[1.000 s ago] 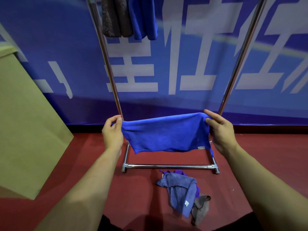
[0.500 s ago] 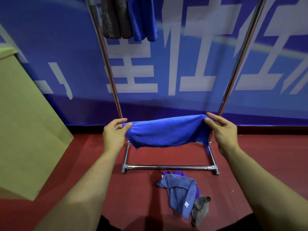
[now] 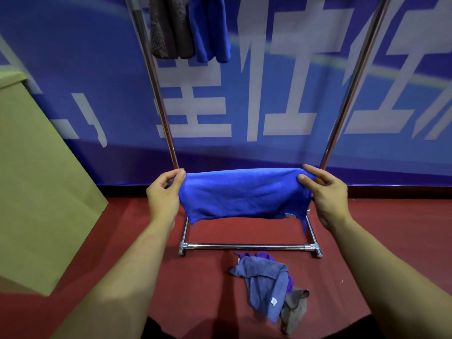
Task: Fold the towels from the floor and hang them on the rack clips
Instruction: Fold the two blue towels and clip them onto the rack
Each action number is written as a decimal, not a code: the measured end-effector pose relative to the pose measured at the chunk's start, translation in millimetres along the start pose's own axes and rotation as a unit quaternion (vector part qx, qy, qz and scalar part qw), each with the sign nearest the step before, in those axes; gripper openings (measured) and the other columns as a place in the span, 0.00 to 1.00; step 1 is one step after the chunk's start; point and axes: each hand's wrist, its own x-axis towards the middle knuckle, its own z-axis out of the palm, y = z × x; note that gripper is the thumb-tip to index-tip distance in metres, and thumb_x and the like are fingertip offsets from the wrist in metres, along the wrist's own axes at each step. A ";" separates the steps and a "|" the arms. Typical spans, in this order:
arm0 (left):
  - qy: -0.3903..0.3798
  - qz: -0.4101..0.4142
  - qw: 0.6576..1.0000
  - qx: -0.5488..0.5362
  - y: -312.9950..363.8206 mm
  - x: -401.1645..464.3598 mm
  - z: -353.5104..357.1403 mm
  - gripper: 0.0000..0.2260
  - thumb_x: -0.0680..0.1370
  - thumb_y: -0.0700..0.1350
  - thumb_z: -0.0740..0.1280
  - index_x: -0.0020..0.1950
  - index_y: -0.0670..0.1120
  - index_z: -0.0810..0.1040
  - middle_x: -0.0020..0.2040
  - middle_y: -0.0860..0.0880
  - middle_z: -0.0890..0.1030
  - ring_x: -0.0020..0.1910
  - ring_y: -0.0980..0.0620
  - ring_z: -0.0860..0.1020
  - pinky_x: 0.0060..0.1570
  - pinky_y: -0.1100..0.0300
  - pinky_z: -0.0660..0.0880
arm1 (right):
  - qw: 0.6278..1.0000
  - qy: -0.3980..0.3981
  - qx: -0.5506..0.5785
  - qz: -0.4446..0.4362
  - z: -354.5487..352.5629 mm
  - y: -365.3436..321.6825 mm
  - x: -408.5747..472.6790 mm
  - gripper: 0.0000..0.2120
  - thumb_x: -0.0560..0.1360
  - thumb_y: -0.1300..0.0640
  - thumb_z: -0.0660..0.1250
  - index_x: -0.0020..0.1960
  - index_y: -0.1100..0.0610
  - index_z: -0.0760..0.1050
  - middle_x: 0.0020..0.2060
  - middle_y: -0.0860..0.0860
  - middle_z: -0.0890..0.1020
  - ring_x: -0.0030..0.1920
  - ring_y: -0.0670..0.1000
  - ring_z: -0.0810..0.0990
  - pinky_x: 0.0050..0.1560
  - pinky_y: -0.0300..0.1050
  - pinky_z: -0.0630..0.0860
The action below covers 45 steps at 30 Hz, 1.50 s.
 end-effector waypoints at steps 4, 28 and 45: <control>-0.041 -0.008 0.998 0.055 -2.7 -0.1 -2.9 0.08 0.77 0.45 0.74 0.54 0.56 0.85 0.52 0.53 0.86 0.50 0.57 0.81 0.62 0.48 0.78 | 0.999 -0.034 -0.043 0.000 -0.2 7.4 3.6 0.23 0.71 0.64 0.77 0.61 0.46 0.82 0.55 0.52 0.86 0.55 0.50 0.84 0.61 0.49 0.79; -0.091 -0.031 0.991 0.095 -9.7 0.5 -6.5 0.19 0.73 0.39 0.77 0.63 0.47 0.81 0.50 0.48 0.86 0.50 0.55 0.81 0.61 0.53 0.76 | 0.978 0.001 -0.204 -0.037 -3.6 21.7 10.8 0.21 0.70 0.59 0.79 0.61 0.53 0.79 0.47 0.47 0.85 0.40 0.36 0.79 0.46 0.34 0.73; -0.181 0.026 0.927 0.327 -8.9 0.8 -9.0 0.19 0.67 0.44 0.82 0.57 0.50 0.86 0.54 0.50 0.85 0.49 0.54 0.81 0.60 0.54 0.77 | 0.929 -0.100 -0.355 -0.024 -3.3 16.8 8.8 0.19 0.67 0.59 0.81 0.57 0.56 0.83 0.52 0.48 0.85 0.55 0.48 0.82 0.61 0.42 0.76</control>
